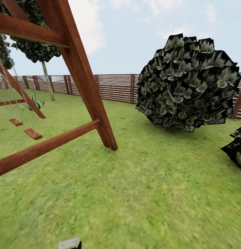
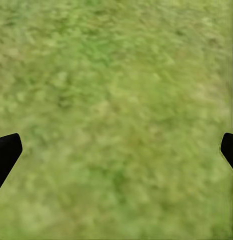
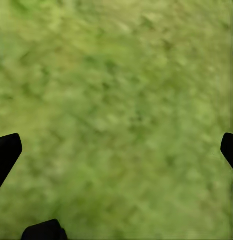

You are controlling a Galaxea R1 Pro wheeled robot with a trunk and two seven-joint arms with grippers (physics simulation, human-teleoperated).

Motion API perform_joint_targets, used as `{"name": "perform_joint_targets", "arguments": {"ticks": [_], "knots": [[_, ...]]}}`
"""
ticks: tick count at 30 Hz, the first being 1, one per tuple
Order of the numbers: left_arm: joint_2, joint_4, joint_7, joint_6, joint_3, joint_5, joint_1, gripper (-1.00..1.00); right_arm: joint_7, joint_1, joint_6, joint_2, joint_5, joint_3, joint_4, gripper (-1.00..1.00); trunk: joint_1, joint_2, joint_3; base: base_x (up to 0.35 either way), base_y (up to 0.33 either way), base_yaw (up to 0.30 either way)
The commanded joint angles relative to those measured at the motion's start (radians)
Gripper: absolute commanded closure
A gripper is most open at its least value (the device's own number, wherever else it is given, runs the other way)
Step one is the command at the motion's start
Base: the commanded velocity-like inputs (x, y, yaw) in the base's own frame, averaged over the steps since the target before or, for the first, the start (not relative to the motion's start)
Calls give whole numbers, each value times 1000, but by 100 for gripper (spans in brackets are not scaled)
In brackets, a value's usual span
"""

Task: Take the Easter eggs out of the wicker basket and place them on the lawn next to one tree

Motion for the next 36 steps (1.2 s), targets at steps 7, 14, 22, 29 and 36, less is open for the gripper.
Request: {"name": "perform_joint_targets", "arguments": {"ticks": [7,14,22,29,36], "knots": [[0,0,-1,-3,2,7,0,-100,0,-1,-4,0,-1,-1,1,-100,0,0,-1,229,-231,-2],[1,0,-1,-3,3,8,0,-100,0,-1,-4,0,-1,-1,1,-100,0,0,-1,240,-220,0],[1,0,-1,-3,3,10,0,-100,0,-1,-3,0,-1,-1,1,-100,0,0,-1,294,-126,0],[1,0,-1,-3,5,10,0,-100,0,-1,-4,0,-1,-1,1,-100,0,0,-1,311,-77,0],[1,0,-1,-3,5,10,0,-100,0,-1,-3,0,-1,-1,1,-100,0,0,-1,311,-80,0]]}}
